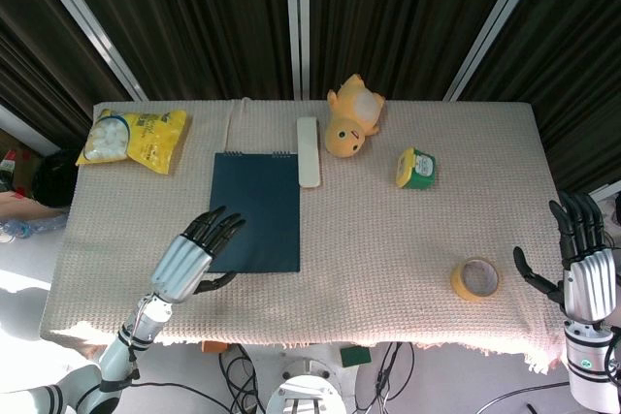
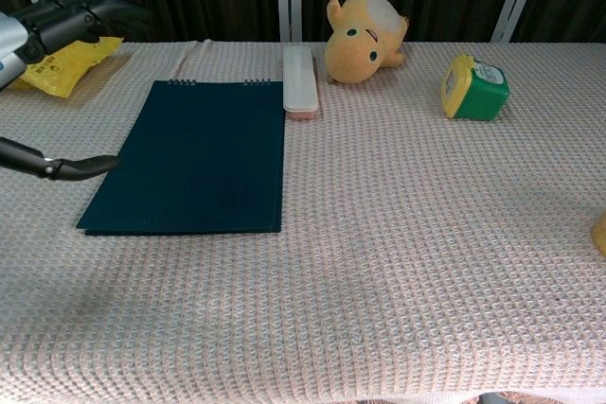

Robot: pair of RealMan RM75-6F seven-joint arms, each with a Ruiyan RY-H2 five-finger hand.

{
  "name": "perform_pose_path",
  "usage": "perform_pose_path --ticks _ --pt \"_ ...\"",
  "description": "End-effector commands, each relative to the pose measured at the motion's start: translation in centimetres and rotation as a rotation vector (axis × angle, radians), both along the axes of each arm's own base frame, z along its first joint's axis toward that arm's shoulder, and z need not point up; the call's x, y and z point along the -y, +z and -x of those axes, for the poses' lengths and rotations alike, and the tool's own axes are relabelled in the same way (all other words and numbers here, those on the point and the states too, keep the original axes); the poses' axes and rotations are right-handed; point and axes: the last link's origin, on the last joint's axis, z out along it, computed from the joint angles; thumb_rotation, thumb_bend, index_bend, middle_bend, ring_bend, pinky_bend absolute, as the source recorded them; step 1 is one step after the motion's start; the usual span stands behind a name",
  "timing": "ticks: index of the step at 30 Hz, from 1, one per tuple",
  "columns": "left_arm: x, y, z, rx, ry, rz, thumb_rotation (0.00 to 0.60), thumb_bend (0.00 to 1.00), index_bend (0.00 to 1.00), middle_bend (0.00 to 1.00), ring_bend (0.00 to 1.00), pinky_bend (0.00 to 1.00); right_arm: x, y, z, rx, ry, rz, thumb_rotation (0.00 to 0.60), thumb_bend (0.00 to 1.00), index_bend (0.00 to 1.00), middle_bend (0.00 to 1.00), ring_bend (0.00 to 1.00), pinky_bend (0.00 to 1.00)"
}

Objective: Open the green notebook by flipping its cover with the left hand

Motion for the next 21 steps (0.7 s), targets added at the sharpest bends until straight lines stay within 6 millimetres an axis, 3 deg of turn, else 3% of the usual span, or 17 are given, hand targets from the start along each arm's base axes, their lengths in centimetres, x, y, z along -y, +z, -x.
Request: perform_pose_path --ticks 1,10,14,21 --pt "-0.2 0.3 -0.3 0.03 -0.011 -0.034 0.506 0.16 0.06 0.11 0.05 0.19 0.0 0.0 0.1 -0.001 -0.005 0.0 0.6 0.34 0.0 0.0 0.0 0.0" --pt "0.4 -0.9 -0.3 -0.004 -0.006 0.033 0.513 0.16 0.07 0.11 0.05 0.19 0.1 0.0 0.3 0.003 -0.008 0.0 0.6 0.34 0.0 0.0 0.0 0.0" --pt "1.0 -3.2 -0.1 -0.047 0.024 0.094 0.491 0.23 0.1 0.11 0.05 0.19 0.1 0.0 0.4 0.004 -0.01 0.001 0.6 0.34 0.0 0.0 0.0 0.0" --pt "0.8 -6.6 1.0 -0.142 0.074 0.125 0.485 0.27 0.13 0.11 0.05 0.17 -0.2 0.1 0.7 -0.012 -0.017 -0.001 0.6 0.34 0.0 0.0 0.0 0.0"
